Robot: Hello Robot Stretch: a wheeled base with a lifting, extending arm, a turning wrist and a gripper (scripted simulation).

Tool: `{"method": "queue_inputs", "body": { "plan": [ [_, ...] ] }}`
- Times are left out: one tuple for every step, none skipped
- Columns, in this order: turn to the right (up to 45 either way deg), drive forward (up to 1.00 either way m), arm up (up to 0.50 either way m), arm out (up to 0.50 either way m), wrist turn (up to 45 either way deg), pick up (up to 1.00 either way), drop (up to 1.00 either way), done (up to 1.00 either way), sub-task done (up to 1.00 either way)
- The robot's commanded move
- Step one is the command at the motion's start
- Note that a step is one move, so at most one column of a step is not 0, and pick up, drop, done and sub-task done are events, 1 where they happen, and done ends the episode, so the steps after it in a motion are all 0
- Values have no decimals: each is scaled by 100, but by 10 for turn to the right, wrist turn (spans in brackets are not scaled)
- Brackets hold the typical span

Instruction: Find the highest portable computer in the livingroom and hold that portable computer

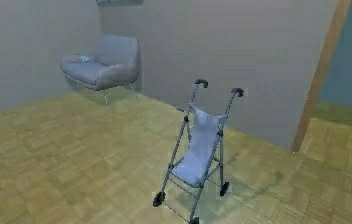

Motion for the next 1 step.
{"method": "queue_inputs", "body": {
  "plan": [
    [390,0,0,0,0,0,0,0,0]
  ]
}}
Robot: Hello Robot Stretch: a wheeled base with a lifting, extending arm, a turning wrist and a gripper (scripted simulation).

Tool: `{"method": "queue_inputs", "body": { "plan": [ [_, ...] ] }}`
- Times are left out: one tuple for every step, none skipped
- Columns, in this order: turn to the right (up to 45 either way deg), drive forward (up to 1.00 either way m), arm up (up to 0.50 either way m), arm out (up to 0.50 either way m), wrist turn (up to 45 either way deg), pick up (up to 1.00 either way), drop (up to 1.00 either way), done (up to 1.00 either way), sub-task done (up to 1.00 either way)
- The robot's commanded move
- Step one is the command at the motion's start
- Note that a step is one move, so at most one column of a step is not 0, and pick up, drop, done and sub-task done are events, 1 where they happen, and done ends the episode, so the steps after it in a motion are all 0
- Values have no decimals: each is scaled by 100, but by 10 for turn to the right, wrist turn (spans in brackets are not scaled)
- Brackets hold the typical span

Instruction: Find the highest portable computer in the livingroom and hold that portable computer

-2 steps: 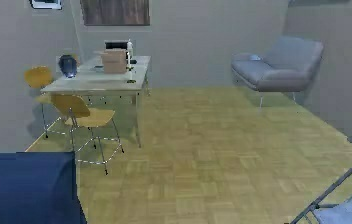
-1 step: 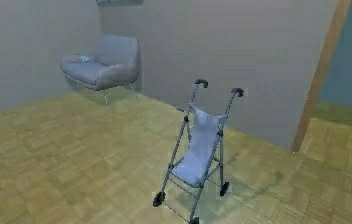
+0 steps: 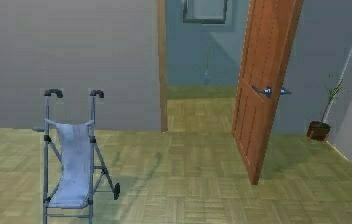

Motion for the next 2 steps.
{"method": "queue_inputs", "body": {
  "plan": [
    [0,5,0,0,0,0,0,0,0],
    [-450,0,0,0,0,0,0,0,0]
  ]
}}
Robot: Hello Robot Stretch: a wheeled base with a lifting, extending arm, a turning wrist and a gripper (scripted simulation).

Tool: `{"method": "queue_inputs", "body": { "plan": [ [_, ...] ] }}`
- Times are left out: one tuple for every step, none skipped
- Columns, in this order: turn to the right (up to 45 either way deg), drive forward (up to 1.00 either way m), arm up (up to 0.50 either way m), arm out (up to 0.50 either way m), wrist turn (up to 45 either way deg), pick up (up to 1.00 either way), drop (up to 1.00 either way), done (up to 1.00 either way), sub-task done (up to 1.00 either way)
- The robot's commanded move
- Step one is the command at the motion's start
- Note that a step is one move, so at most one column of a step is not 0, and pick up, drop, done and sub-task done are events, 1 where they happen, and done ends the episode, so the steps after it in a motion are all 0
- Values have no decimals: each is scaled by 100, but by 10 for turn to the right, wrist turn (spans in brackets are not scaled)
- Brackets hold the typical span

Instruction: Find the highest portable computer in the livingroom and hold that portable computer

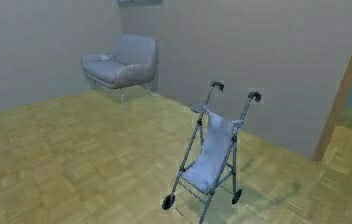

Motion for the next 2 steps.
{"method": "queue_inputs", "body": {
  "plan": [
    [-360,0,0,0,0,0,0,0,0],
    [0,100,0,0,0,0,0,0,0]
  ]
}}
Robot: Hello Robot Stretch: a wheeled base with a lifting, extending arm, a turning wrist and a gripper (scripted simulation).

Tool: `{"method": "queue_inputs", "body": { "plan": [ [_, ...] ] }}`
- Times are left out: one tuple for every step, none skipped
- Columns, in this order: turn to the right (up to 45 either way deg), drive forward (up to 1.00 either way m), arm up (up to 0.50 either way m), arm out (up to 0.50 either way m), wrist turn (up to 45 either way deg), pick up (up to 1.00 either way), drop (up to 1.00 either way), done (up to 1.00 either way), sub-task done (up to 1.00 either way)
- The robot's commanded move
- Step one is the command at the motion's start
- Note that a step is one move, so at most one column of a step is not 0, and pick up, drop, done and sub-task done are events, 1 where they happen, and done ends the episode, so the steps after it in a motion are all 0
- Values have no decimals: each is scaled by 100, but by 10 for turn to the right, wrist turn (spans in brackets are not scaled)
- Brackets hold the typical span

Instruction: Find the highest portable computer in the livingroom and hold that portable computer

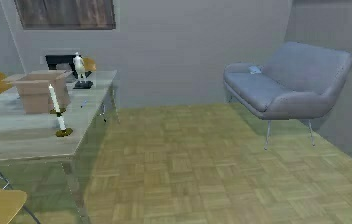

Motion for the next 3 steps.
{"method": "queue_inputs", "body": {
  "plan": [
    [-30,0,0,0,0,0,0,0,0],
    [0,75,0,0,0,0,0,0,0],
    [-60,0,0,0,0,0,0,0,0]
  ]
}}
